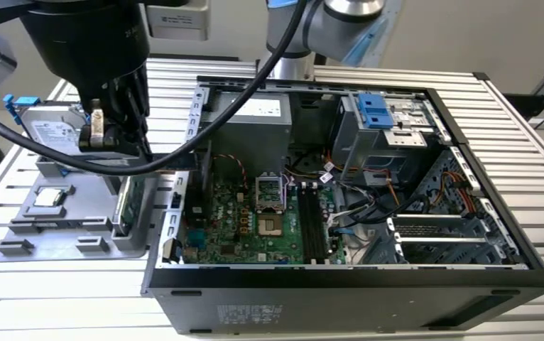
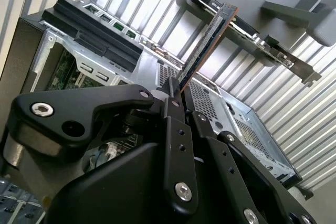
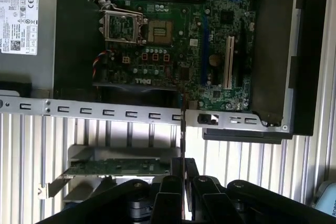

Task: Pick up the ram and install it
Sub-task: 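Pick up the ram and move it above insertion slot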

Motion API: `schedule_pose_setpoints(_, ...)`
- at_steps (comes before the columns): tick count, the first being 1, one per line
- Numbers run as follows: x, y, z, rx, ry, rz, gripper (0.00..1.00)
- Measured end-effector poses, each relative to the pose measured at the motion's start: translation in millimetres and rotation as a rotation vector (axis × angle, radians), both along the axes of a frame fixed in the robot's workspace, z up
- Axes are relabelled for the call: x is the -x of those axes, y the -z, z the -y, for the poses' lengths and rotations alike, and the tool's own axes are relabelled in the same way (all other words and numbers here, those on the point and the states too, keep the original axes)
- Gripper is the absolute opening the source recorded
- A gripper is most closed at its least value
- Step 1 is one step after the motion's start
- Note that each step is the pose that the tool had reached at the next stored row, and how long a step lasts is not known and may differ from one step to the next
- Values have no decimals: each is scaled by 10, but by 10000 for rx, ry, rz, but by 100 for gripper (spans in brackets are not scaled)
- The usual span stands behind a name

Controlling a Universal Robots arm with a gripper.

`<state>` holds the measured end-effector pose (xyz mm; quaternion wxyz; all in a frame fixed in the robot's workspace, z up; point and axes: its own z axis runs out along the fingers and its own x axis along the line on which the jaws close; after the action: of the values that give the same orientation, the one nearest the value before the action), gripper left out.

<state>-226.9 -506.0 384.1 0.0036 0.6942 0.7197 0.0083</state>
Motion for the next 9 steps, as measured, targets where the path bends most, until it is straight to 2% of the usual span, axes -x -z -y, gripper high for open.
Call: schedule_pose_setpoints(9, -147, 0, 0, 0, 0, -11, 0)
